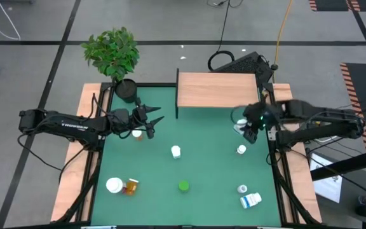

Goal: Pick and place medicine bottles onto shelf by color
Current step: Put the top blue pill bottle on the shelf

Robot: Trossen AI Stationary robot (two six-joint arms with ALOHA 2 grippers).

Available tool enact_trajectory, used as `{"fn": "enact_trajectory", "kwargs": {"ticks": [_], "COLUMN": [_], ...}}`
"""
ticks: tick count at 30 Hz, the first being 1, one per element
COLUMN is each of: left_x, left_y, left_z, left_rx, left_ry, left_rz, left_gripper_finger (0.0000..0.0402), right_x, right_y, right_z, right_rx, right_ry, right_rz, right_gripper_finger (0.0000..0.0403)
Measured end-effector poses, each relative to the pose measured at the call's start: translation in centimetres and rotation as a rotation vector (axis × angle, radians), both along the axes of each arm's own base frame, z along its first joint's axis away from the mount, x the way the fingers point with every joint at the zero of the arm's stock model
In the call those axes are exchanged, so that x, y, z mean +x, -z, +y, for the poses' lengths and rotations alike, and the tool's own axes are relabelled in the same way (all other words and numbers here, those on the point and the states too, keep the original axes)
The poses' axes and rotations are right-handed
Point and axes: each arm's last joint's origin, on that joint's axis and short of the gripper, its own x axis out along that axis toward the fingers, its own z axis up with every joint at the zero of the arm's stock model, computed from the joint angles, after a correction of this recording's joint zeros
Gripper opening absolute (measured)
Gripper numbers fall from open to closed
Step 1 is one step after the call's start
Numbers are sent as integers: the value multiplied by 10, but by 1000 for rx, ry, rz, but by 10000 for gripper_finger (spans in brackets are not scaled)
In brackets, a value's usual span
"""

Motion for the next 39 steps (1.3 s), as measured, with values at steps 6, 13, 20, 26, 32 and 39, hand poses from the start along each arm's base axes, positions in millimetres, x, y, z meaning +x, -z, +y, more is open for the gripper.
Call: {"fn": "enact_trajectory", "kwargs": {"ticks": [6,13,20,26,32,39], "left_x": [0,0,-1,-1,-2,-2], "left_y": [0,0,4,6,9,9], "left_z": [0,0,0,0,0,0], "left_rx": [0,3,1,7,6,-8], "left_ry": [-1,0,0,2,3,0], "left_rz": [0,5,40,68,100,99], "left_gripper_finger": [200,200,200,200,200,200], "right_x": [9,16,7,-2,-6,-7], "right_y": [-51,-62,-40,-28,-27,-27], "right_z": [-35,-108,-179,-203,-208,-210], "right_rx": [-266,-316,-234,-135,-151,-194], "right_ry": [68,87,128,176,150,73], "right_rz": [50,224,291,241,245,259], "right_gripper_finger": [165,165,169,170,171,175]}}
